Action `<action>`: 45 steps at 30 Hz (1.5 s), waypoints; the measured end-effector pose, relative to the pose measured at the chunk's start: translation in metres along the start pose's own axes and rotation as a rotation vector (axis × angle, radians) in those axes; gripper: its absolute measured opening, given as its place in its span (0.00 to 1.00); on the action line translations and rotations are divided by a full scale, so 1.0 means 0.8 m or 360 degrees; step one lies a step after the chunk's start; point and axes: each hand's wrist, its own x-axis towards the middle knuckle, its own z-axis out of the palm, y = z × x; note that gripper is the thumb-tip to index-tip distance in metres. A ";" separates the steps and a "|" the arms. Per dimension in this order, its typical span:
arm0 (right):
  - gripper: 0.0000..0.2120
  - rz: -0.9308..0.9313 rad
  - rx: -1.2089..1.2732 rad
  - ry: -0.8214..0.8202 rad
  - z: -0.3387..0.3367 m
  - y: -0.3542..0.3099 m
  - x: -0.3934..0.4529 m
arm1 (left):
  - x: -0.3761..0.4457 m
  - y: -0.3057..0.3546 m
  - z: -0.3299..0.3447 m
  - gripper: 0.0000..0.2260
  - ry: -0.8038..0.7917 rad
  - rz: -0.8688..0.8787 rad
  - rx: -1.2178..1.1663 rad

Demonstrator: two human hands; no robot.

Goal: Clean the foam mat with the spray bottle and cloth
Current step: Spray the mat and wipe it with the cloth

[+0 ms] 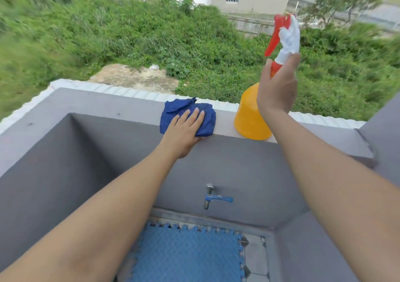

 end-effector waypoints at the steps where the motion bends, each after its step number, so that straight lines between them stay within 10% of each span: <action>1: 0.20 -0.0024 -0.0004 0.0039 0.002 -0.002 0.000 | 0.000 -0.001 0.000 0.29 -0.0007 0.0011 0.0018; 7: 0.14 -0.0166 0.0043 -0.0064 -0.003 0.006 -0.008 | 0.003 -0.004 -0.003 0.25 0.0016 0.0040 -0.0041; 11: 0.12 -0.0139 -0.0310 -0.0398 -0.025 0.001 -0.026 | -0.021 0.004 -0.017 0.14 0.0452 -0.0363 -0.0817; 17: 0.06 -0.0164 0.0297 -0.0066 -0.095 0.007 -0.147 | -0.138 -0.005 -0.027 0.13 0.0932 -0.0906 -0.1560; 21: 0.25 0.0314 0.0597 -0.0258 -0.118 0.033 -0.264 | -0.240 -0.028 -0.001 0.11 0.0826 -0.1081 -0.1835; 30: 0.08 0.1000 0.0389 -0.0865 -0.125 0.120 -0.526 | -0.411 -0.061 0.133 0.18 0.0133 -0.1377 -0.1747; 45: 0.12 0.0875 0.0115 -0.0978 0.017 0.408 -0.850 | -0.562 -0.031 0.549 0.11 -0.0235 -0.1456 -0.1579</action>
